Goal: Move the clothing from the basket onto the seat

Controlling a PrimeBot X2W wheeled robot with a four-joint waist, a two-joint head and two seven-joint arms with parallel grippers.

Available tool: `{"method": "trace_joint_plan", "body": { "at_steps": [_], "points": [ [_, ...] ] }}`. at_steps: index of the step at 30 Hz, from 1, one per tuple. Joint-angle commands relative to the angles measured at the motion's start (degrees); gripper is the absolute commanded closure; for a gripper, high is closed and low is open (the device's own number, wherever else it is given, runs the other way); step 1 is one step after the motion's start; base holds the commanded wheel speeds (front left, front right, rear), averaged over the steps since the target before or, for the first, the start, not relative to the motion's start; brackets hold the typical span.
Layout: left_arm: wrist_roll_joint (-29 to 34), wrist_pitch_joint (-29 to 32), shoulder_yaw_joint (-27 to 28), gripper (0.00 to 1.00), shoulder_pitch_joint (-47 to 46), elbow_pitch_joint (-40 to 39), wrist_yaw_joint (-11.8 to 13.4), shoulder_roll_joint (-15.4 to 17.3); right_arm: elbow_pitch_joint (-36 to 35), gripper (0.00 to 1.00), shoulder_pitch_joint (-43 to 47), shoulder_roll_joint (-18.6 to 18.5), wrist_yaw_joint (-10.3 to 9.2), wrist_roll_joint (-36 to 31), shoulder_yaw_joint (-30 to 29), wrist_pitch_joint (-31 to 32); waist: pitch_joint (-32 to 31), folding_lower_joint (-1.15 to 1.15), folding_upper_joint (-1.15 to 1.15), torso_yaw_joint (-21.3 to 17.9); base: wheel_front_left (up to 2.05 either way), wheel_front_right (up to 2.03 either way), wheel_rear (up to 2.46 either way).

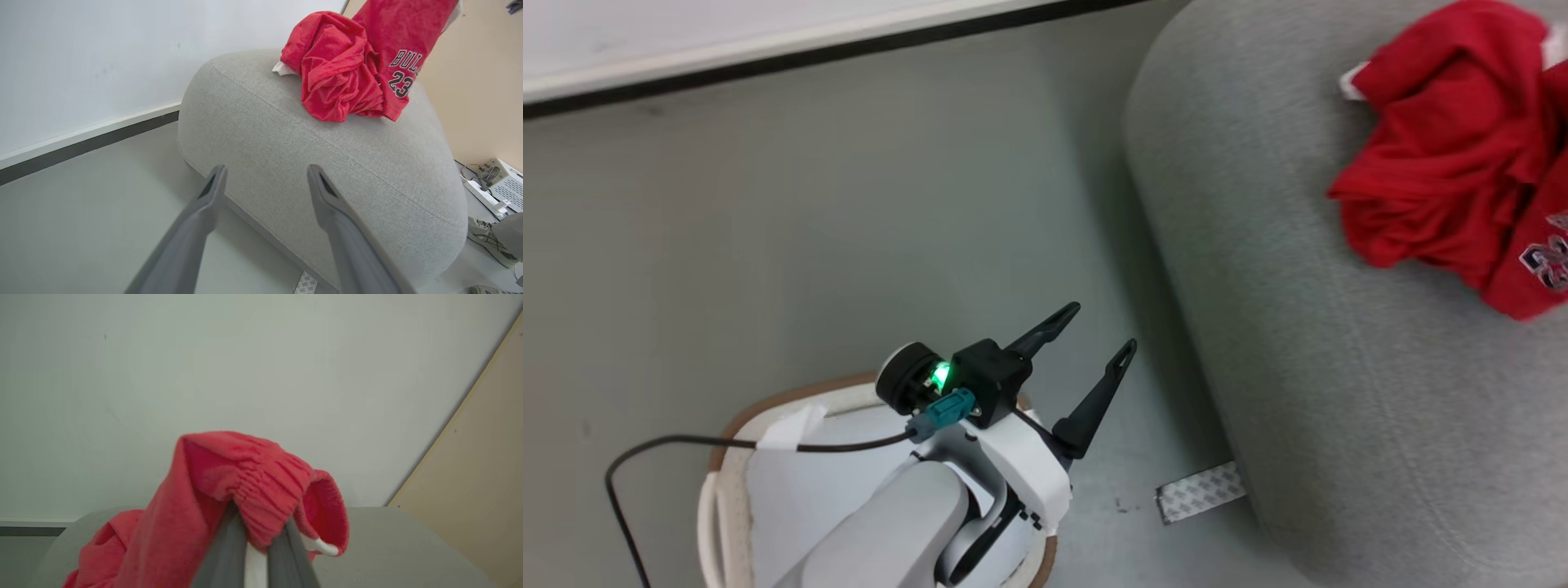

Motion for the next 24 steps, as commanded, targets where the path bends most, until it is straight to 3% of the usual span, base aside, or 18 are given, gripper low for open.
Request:
{"method": "trace_joint_plan", "body": {
  "at_steps": [1,7,13,14,15,16,20,24],
  "points": [
    [0.64,-0.01,-0.13,0.0,-0.68,0.05,0.05,0.36,2.09,1.0,-1.01,0.22,-0.15,-0.49,0.65,0.03,1.52,-0.02,0.0,1.67,0.0,0.0,0.0],
    [0.56,-0.81,-0.39,0.0,-1.73,0.91,-0.12,-0.61,15.03,1.0,-0.57,2.34,-0.15,2.32,9.26,3.18,1.94,-0.02,0.0,3.82,0.0,0.0,0.0],
    [-0.33,-1.66,-0.4,0.0,-1.89,2.58,-0.14,-1.38,24.16,1.0,-0.5,1.25,-0.15,8.18,16.03,9.37,0.54,-0.02,0.0,5.09,0.0,0.0,0.0],
    [-0.51,-1.93,-0.28,0.0,-1.86,2.86,-0.1,-1.46,24.93,0.79,-0.61,1.34,-0.15,8.66,17.19,9.78,0.12,-0.02,0.0,5.13,0.0,0.0,0.0],
    [-0.67,-2.17,-0.21,0.0,-1.76,3.12,-0.08,-1.61,25.35,0.35,-0.76,1.25,-0.15,9.41,18.29,10.19,-0.32,-0.02,0.0,5.11,0.0,0.0,0.0],
    [-0.88,-2.4,-0.18,0.0,-1.6,3.44,-0.11,-1.72,25.63,0.0,-0.91,1.0,-0.15,10.21,19.31,10.69,-0.8,-0.02,0.0,5.07,0.0,0.0,0.0],
    [-1.65,-3.38,0.03,0.0,-0.2,4.64,-0.18,-2.06,25.58,0.0,-1.07,-0.86,-0.15,13.94,23.48,13.26,-3.97,-0.02,0.0,4.66,0.0,0.0,0.0],
    [-3.18,-4.41,0.86,0.0,1.93,6.0,0.07,-2.22,23.83,0.0,1.42,-2.1,-0.15,18.14,27.89,20.96,-8.7,-0.02,0.0,4.0,0.0,0.0,0.0]
  ]
}}
